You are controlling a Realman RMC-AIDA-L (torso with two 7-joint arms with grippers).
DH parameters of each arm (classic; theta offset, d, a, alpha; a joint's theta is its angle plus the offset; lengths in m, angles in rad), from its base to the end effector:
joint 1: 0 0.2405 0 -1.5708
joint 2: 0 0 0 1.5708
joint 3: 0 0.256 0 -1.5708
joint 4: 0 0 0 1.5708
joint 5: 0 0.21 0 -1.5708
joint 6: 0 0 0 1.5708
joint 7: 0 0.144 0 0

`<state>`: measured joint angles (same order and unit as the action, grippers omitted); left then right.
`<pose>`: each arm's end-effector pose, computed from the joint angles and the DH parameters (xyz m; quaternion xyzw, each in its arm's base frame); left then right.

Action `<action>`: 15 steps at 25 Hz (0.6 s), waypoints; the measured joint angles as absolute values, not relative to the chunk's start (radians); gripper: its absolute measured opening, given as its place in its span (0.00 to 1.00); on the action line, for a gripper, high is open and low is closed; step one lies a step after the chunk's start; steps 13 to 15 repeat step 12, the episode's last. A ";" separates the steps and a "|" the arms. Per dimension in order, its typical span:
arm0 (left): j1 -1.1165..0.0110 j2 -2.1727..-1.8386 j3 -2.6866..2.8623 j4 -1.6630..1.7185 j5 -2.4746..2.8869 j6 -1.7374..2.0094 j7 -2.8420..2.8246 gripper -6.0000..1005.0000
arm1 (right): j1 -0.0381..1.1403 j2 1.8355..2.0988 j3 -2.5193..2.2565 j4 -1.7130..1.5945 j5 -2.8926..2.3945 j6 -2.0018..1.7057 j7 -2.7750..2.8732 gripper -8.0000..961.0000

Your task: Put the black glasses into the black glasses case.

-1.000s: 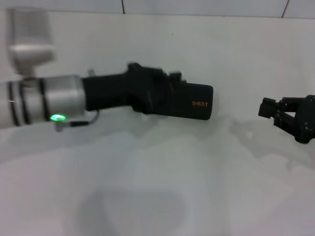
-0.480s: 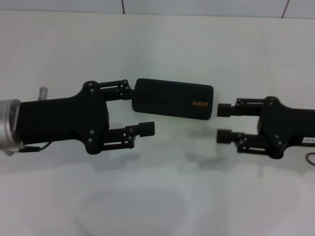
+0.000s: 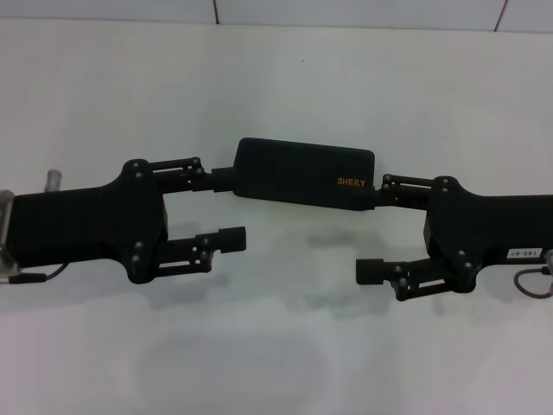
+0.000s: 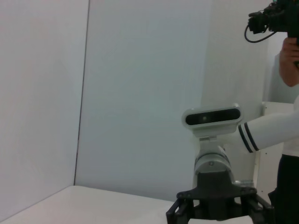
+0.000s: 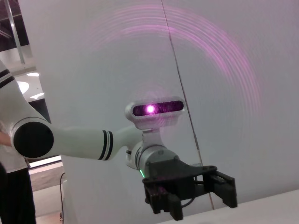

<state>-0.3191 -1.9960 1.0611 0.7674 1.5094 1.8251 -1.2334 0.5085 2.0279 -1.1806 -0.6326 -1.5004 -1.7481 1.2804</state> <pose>-0.2451 0.2690 0.0315 -0.9283 -0.0762 -0.3597 0.0552 0.2005 0.2974 -0.0129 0.9319 -0.0831 -0.3521 0.0271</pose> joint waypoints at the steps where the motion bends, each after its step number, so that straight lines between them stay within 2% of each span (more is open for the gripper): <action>1: -0.318 -1.997 1.055 0.767 1.515 1.825 -1.233 0.67 | 0.509 2.028 -1.181 -0.633 -1.500 -1.751 1.280 0.80; 5: -0.316 -1.999 1.049 0.765 1.538 1.828 -1.233 0.67 | 0.506 2.028 -1.181 -0.634 -1.496 -1.759 1.279 0.92; 15: -0.311 -2.000 1.049 0.749 1.551 1.825 -1.233 0.67 | 0.498 2.028 -1.181 -0.634 -1.489 -1.769 1.278 0.92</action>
